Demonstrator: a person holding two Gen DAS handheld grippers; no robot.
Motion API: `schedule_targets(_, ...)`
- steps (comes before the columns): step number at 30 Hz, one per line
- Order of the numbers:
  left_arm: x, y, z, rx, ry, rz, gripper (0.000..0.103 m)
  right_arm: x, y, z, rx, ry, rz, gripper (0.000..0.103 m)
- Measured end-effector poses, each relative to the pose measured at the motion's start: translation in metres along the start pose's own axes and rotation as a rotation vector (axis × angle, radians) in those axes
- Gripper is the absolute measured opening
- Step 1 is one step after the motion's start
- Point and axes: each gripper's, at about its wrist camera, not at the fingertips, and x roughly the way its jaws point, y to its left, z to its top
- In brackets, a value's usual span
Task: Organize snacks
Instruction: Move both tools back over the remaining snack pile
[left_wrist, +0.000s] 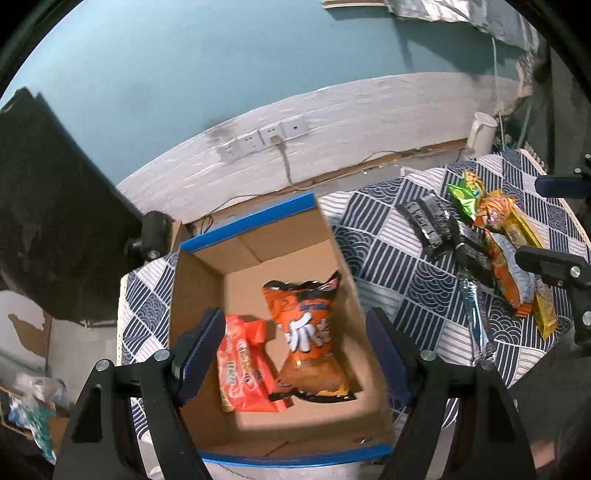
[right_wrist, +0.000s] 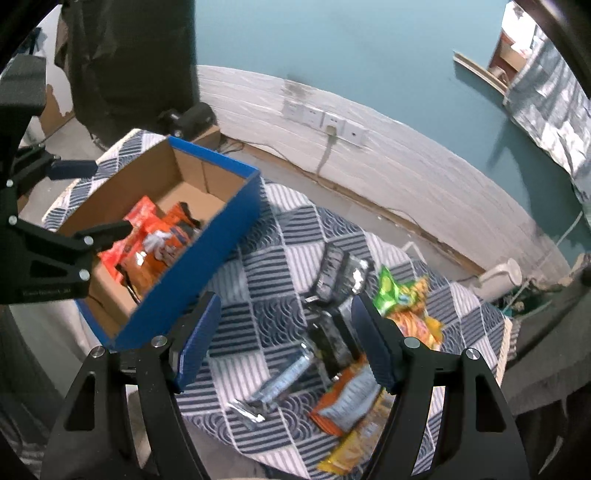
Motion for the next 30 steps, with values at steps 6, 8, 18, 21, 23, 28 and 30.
schedule_targets(6,0.004,-0.026,0.008,0.042,0.016,-0.020,0.080,-0.003,-0.028,-0.019,0.049,0.010,-0.015,0.073)
schedule_targets(8,0.007,-0.036,0.010,0.054,0.025,-0.038,0.080,-0.004,-0.041,-0.026,0.074,0.014,-0.022,0.073)
schedule_targets(18,0.032,-0.083,0.020,0.112,0.078,-0.057,0.080,-0.002,-0.109,-0.060,0.203,0.052,-0.080,0.073)
schedule_targets(21,0.037,-0.094,0.024,0.128,0.085,-0.062,0.080,0.004,-0.132,-0.074,0.248,0.077,-0.098,0.073)
schedule_targets(23,0.042,-0.101,0.027,0.133,0.097,-0.071,0.080,0.008,-0.144,-0.082,0.268,0.091,-0.110,0.073)
schedule_targets(28,0.053,-0.120,0.032,0.158,0.112,-0.083,0.080,0.024,-0.174,-0.103,0.329,0.134,-0.134,0.073)
schedule_targets(30,0.057,-0.128,0.034,0.173,0.112,-0.077,0.080,0.031,-0.183,-0.110,0.346,0.150,-0.135,0.073)
